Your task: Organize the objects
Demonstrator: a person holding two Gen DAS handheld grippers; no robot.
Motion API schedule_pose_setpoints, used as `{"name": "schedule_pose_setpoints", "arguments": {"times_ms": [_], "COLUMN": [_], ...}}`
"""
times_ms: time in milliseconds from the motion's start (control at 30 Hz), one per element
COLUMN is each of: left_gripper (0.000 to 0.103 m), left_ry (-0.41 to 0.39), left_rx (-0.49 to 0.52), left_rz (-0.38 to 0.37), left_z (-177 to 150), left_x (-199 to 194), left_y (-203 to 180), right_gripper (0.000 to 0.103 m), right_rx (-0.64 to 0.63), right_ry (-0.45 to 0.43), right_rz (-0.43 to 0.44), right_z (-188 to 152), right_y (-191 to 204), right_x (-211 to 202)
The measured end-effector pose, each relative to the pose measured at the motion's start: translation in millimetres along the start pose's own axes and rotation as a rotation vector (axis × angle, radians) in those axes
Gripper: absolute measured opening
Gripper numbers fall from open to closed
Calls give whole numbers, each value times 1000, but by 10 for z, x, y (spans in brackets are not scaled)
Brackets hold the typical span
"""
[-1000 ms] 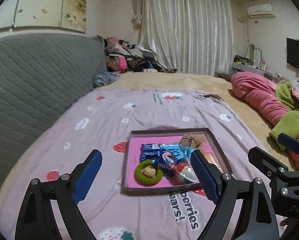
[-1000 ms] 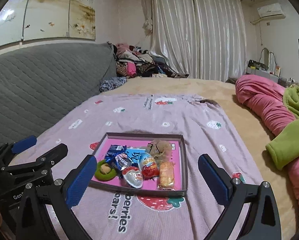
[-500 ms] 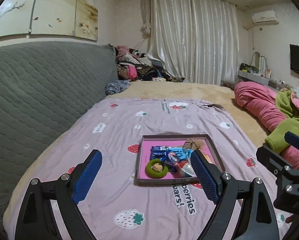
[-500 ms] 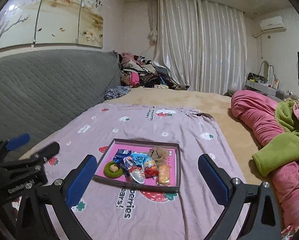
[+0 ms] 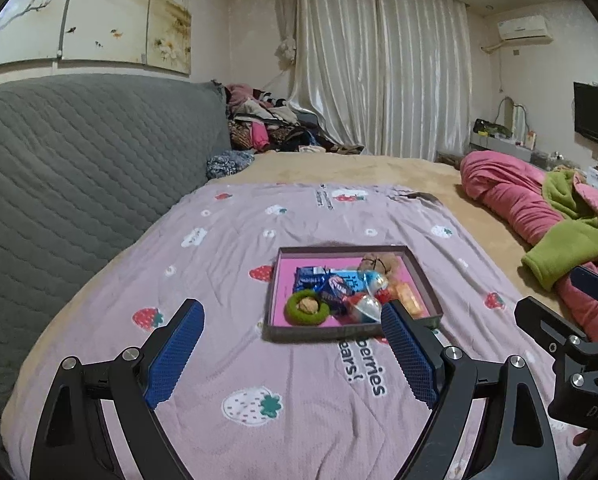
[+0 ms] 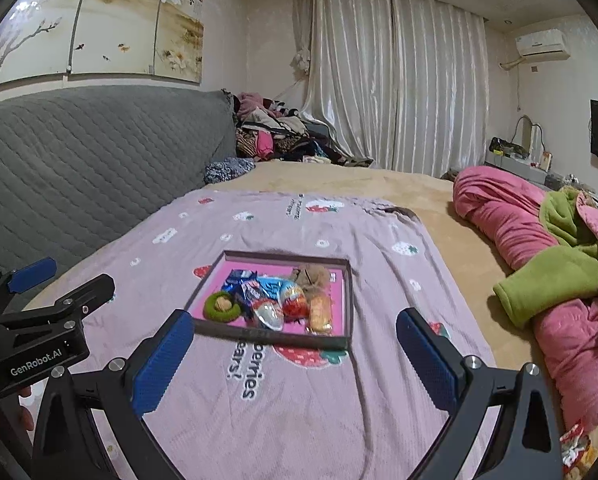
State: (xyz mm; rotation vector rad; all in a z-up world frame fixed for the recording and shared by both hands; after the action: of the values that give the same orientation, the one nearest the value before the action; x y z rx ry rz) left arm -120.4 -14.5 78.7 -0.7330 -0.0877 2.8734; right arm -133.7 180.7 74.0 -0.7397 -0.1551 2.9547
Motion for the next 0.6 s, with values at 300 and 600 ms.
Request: {"name": "schedule_pose_setpoints", "arguments": {"times_ms": [300,600], "left_gripper": [91,91], "left_ry": [32,55], "left_rx": [16,-8], "left_rz": [-4,-16], "left_z": [-320,-599], "left_x": [52,192], "left_y": [-119,-158], "right_gripper": [102,102], "right_rx": [-2,-7], "right_ry": [47,84], "right_rz": [-11,-13], "right_z": [-303,-526], "right_y": [-30,-15], "right_x": [50,152]}}
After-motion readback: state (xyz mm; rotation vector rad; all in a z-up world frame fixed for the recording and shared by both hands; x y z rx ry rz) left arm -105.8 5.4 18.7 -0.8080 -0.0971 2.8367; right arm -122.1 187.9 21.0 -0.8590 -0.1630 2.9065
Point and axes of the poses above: each gripper's, at about its wrist camera, not at the fingertips, and x roughly the way its jaws point, y to its left, z to its top, the point moved 5 cm from there along x, roughly the way its jaws point, and after that the axes turned 14 degrees about -z, right-handed, at the moved point
